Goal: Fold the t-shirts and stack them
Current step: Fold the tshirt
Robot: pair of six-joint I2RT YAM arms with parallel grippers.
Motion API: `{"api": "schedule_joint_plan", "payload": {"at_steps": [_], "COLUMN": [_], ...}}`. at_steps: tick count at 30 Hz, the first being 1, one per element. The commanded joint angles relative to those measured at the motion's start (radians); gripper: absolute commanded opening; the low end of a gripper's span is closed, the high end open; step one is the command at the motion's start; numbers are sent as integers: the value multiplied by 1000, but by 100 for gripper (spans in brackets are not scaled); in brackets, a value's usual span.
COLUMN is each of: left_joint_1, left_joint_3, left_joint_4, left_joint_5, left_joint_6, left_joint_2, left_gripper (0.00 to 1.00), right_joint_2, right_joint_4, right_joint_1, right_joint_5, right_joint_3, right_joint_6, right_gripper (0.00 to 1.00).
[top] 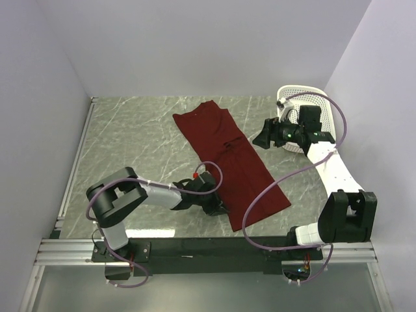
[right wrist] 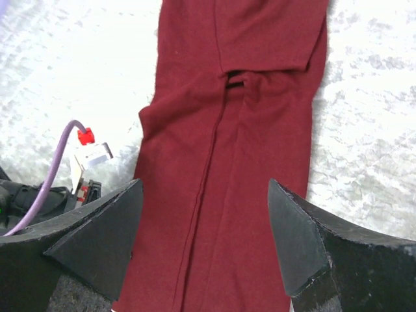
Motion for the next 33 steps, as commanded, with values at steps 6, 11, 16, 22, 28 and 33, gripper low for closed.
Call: {"api": "schedule_joint_plan", "payload": {"at_steps": [6, 11, 16, 22, 28, 33], "left_joint_1": [-4, 37, 113, 232, 644, 820], "left_joint_3": [-125, -300, -306, -138, -121, 174], "left_joint_4": [-340, -360, -423, -618, -410, -308], "left_joint_5": [-137, -92, -78, -186, 88, 150], "left_joint_6": [51, 29, 117, 319, 594, 753], "left_joint_2": [-264, -448, -588, -778, -699, -299], "left_gripper": [1, 1, 49, 77, 78, 75], "right_joint_2": [-54, -63, -58, 1, -12, 33], "right_joint_4": [52, 52, 40, -19, -13, 183], "right_joint_1": [-20, -20, -21, 0, 89, 157], "right_joint_5": [-85, -96, -108, -122, 107, 326], "right_joint_3": [-9, -8, -12, 20, 44, 44], "right_joint_6": [17, 18, 2, -66, -126, -48], "right_gripper": [84, 84, 85, 90, 91, 99]}}
